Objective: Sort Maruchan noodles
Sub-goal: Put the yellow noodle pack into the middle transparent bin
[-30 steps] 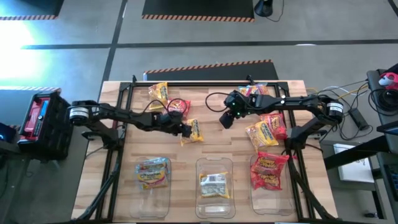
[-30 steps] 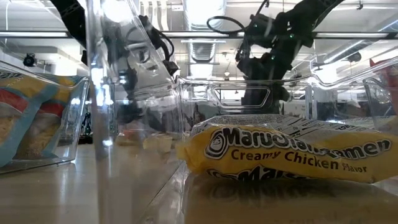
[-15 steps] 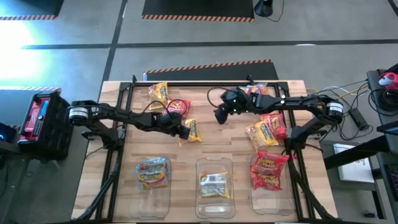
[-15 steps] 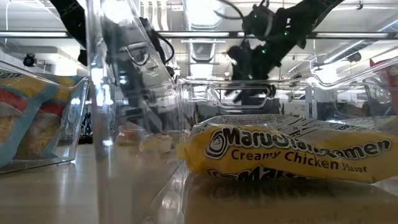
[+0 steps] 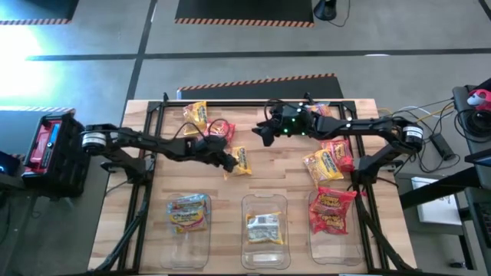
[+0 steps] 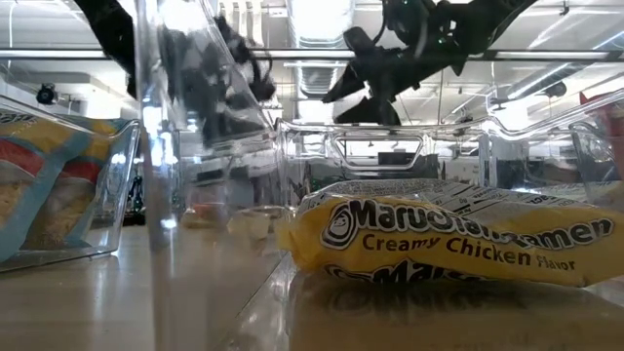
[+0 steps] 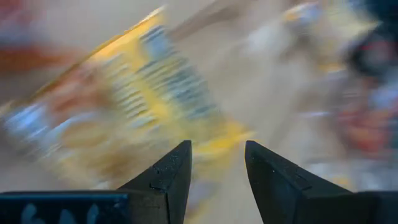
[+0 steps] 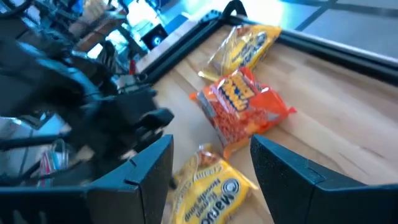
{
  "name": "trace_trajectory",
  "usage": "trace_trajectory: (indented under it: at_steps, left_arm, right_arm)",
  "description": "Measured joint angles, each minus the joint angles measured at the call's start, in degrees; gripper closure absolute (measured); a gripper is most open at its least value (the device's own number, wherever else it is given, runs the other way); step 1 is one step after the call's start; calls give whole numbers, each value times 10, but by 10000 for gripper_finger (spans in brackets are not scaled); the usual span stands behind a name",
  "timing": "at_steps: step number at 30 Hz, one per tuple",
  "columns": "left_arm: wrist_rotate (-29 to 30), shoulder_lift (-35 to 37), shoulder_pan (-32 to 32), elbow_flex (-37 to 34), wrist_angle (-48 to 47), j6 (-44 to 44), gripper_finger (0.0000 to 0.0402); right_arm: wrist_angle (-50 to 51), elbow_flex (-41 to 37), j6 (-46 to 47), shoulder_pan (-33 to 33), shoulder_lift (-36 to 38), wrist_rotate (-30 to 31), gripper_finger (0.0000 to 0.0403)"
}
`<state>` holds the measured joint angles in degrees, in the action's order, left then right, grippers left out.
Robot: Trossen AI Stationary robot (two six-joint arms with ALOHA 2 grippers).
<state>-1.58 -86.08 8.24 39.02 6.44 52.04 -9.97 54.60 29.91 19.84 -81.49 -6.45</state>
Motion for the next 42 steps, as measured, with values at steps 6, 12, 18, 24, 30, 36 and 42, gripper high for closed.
trace_trajectory:
  at_steps: [6,12,18,24,30,36,42]
  left_arm:
    - [-6,39,-1,-3,-56,-12,268]
    - [7,50,0,-25,-104,-16,268]
    - [29,39,2,-47,-102,-3,268]
    - [42,10,7,-48,-67,-2,268]
    - [41,-24,6,-47,-57,-3,268]
    - [41,-39,6,-49,-54,-2,268]
    - [41,-47,6,-49,-46,-3,268]
  right_arm:
    - [10,21,0,0,0,-12,200]
    - [13,29,2,0,-1,-10,200]
    - [34,30,42,-1,-18,-11,200]
    - [33,29,79,-1,-62,-11,200]
    - [38,30,102,-1,-96,-17,200]
    - [52,30,143,-1,-127,-60,200]
    - [32,30,188,-1,-174,-152,200]
